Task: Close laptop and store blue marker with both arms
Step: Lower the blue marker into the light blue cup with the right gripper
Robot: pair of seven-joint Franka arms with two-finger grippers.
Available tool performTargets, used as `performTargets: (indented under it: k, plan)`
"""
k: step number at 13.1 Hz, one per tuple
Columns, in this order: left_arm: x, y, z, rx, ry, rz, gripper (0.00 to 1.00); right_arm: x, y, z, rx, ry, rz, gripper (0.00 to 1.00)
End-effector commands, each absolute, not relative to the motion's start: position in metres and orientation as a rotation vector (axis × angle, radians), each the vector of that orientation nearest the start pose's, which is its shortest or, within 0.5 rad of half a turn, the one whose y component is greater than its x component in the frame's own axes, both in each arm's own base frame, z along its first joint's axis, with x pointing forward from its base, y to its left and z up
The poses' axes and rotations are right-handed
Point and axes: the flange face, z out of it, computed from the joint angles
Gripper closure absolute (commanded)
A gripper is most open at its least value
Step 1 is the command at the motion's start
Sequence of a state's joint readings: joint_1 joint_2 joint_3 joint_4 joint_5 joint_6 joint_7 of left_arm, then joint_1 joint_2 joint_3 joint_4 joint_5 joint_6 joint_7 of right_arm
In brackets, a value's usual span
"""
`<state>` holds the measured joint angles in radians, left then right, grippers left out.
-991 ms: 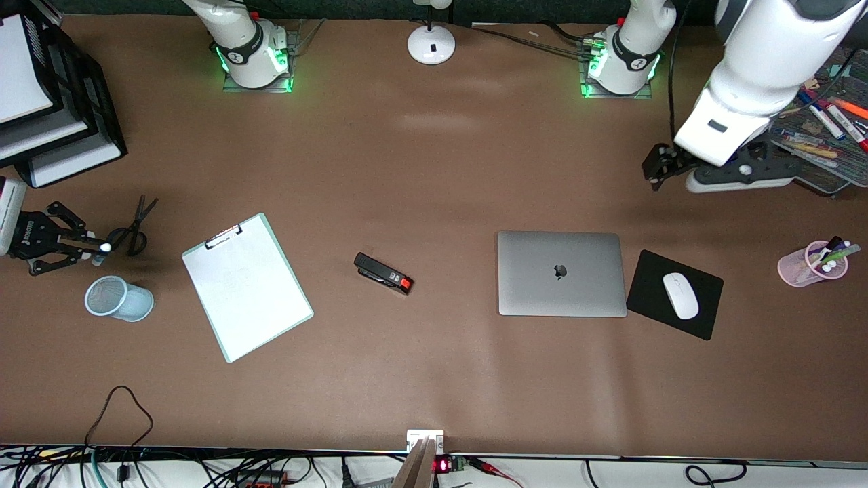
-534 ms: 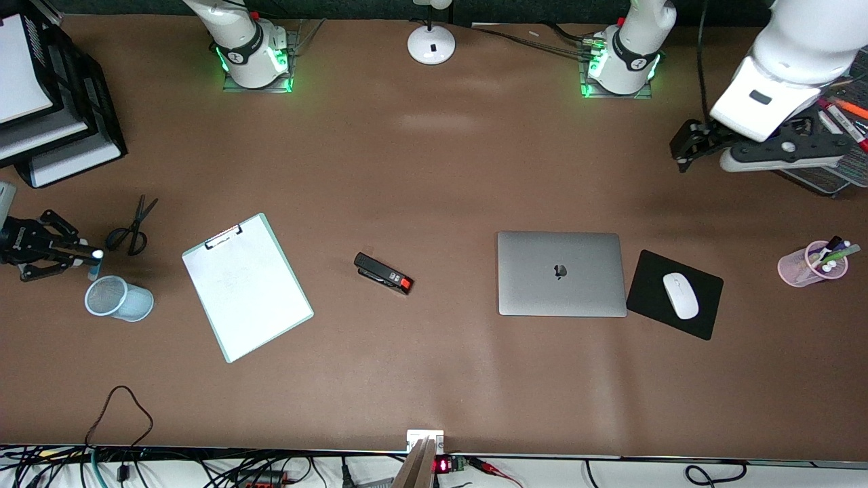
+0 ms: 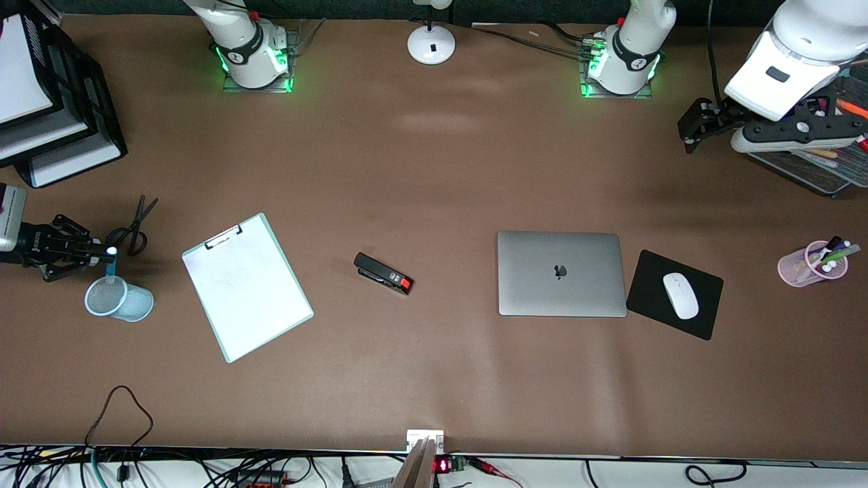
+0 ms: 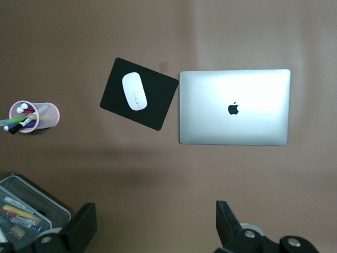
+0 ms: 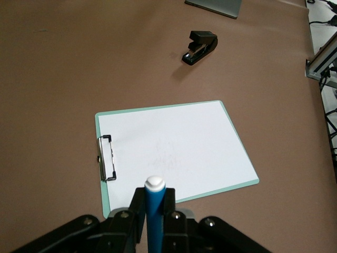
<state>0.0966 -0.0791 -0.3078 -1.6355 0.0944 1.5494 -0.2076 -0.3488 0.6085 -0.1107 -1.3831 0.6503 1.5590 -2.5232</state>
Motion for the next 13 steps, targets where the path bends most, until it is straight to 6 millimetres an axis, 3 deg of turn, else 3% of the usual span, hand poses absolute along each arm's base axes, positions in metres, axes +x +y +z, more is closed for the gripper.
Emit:
performTargets:
  k: [1,3,5,13]
  plan:
    - [0.51,-0.083,0.652,-3.081,0.052,-0.029,0.0,0.649,-0.24,0.356,1.864,2.861,1.025,0.99]
    - [0.508,-0.06,0.658,-3.094,0.107,-0.037,0.0,0.669,-0.241,0.357,1.791,2.857,1.023,0.99]
    - [0.504,-0.052,0.658,-3.103,0.12,0.007,0.0,0.679,-0.243,0.352,1.766,2.855,1.025,0.99]
    - [0.509,-0.054,0.664,-3.107,0.125,-0.015,0.0,0.674,-0.257,0.315,1.852,2.854,1.004,0.99]
